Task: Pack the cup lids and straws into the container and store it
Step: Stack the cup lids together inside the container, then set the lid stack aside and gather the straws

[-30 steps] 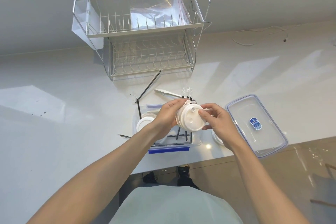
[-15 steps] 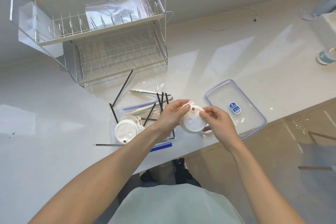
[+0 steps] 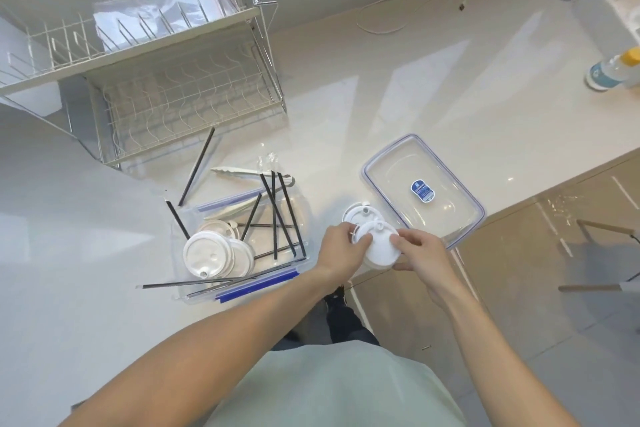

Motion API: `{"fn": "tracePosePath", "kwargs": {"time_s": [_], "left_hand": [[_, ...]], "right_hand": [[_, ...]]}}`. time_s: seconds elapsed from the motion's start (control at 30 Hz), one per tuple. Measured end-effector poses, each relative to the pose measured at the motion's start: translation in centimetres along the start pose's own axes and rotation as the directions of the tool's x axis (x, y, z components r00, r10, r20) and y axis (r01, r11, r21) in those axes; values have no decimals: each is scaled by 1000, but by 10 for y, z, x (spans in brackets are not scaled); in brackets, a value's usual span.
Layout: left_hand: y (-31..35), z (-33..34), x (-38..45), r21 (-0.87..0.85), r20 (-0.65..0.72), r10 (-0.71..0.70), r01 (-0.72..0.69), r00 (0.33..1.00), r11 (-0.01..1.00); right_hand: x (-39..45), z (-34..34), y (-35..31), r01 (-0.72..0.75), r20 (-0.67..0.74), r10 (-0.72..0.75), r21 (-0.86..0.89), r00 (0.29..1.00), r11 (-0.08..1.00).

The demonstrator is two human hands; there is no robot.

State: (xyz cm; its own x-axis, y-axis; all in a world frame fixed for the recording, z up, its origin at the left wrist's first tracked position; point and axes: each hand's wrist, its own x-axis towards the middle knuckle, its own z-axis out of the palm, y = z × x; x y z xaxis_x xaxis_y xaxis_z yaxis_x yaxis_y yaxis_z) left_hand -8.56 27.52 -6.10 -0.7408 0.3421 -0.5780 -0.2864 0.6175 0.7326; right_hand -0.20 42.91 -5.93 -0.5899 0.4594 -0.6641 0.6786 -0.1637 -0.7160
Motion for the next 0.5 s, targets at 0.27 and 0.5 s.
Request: {"fn": "tracePosePath", "kwargs": {"time_s": [0.27,0.5], "left_hand": [[8,-3,36,155,-142,0,22,990,988],[-4,8,44,218,-95,-57,76,994,973]], "right_hand": [[42,28,-16,104,-113,-130,-216,985,971],[51,34,-4,113,-100,-180,-472,979,875]]}}
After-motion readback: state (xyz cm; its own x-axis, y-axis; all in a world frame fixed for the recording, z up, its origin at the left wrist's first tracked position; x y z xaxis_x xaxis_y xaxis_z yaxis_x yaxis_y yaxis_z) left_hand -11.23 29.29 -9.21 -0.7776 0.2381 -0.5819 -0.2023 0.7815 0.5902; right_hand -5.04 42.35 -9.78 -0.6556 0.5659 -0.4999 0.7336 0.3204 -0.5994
